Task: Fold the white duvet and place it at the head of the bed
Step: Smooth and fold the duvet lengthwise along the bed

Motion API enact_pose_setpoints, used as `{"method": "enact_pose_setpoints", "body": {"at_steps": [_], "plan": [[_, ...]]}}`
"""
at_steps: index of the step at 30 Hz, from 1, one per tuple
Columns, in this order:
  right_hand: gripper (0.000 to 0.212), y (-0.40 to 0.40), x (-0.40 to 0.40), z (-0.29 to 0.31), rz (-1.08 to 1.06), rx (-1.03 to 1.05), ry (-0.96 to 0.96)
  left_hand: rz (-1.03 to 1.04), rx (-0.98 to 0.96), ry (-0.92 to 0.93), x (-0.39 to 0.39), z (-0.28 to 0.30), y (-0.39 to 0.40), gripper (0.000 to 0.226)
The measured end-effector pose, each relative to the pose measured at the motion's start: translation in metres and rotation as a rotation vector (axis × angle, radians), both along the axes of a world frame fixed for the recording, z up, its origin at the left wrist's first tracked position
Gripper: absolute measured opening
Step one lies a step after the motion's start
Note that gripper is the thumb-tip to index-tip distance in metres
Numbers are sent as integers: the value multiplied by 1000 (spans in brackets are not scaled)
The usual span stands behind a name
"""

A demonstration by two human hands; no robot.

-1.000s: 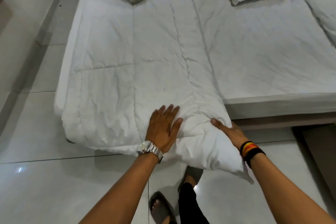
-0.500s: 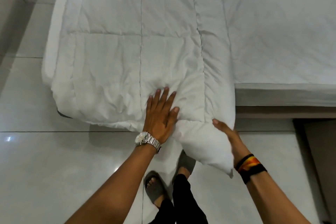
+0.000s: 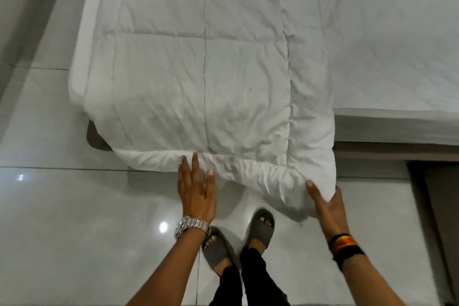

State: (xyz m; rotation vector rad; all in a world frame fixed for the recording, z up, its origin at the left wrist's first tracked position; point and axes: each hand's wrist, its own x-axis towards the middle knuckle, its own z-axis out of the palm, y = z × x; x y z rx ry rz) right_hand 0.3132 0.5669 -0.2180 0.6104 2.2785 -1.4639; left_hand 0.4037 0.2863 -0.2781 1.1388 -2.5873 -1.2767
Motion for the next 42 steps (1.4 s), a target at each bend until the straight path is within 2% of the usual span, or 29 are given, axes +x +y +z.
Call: {"method": "enact_pose_setpoints", "body": {"at_steps": [3,5,8,13,15,17,20,22,25,26,28,30,31,33,35,39,42], "plan": [[119,-28,28,-38,165,309,261,-3,12,-86,21,-35,-6,78],[126,-54,21,-56,312,483,402,39,-8,-75,12,-49,-19,80],[120,-89,-24,-76,520,580,531,86,-109,6,-19,-49,-49,75],[109,-102,-97,-76,777,656,151,8,-204,27,-56,-29,-102,73],[104,-109,-95,-64,751,731,221,16,-232,31,-58,-13,-114,72],[89,-121,-86,-47,667,752,458,5,-300,47,-65,4,-121,70],[84,-151,-107,-30,717,767,758,4,-354,52,-92,25,-136,70],[86,-169,-145,-21,786,805,723,21,-383,30,-111,34,-153,70],[92,-173,-196,-19,943,889,390,97,-420,-22,-130,36,-185,71],[94,-171,-204,-22,982,884,343,160,-404,-41,-131,35,-196,73],[93,-165,-210,-23,982,862,431,299,-341,-73,-129,31,-221,78],[88,-158,-219,-20,878,886,605,343,-353,-130,-122,24,-243,79],[88,-154,-227,-19,824,914,636,340,-376,-159,-118,21,-253,79],[92,-154,-253,-15,776,960,568,366,-379,-193,-123,20,-275,83],[97,-164,-280,-10,814,994,514,385,-378,-212,-139,25,-294,86],[101,-216,-306,-2,952,921,616,273,-390,-93,-171,45,-306,84],[97,-273,-307,2,1017,805,719,188,-379,-36,-175,61,-322,66]]}}
